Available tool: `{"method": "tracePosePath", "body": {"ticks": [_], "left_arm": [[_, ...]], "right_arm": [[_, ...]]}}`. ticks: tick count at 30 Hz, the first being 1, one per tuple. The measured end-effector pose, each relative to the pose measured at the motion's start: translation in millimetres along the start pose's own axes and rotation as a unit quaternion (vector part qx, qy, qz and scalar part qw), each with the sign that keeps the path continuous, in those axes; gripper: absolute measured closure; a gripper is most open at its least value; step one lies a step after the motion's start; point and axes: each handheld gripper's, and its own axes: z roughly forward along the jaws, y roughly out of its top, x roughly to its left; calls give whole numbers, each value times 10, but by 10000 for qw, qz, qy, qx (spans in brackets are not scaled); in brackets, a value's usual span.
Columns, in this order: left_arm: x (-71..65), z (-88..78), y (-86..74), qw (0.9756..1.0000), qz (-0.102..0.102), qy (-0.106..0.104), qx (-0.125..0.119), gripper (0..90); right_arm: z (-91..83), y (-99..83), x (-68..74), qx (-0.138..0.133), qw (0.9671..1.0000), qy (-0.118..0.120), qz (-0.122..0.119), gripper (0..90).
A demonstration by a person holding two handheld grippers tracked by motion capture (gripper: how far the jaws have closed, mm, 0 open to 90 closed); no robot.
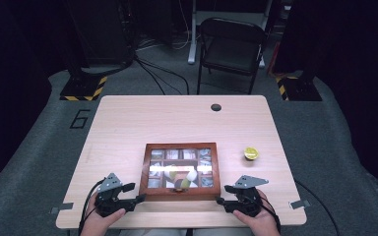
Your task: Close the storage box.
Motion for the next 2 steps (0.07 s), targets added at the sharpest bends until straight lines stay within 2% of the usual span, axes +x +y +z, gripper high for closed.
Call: {"method": "tracePosePath", "body": {"ticks": [2], "left_arm": [[9, -18, -10, 9999, -127, -36, -57, 343]], "right_arm": [[-6, -13, -3, 0, 10000, -6, 22, 419]]}}
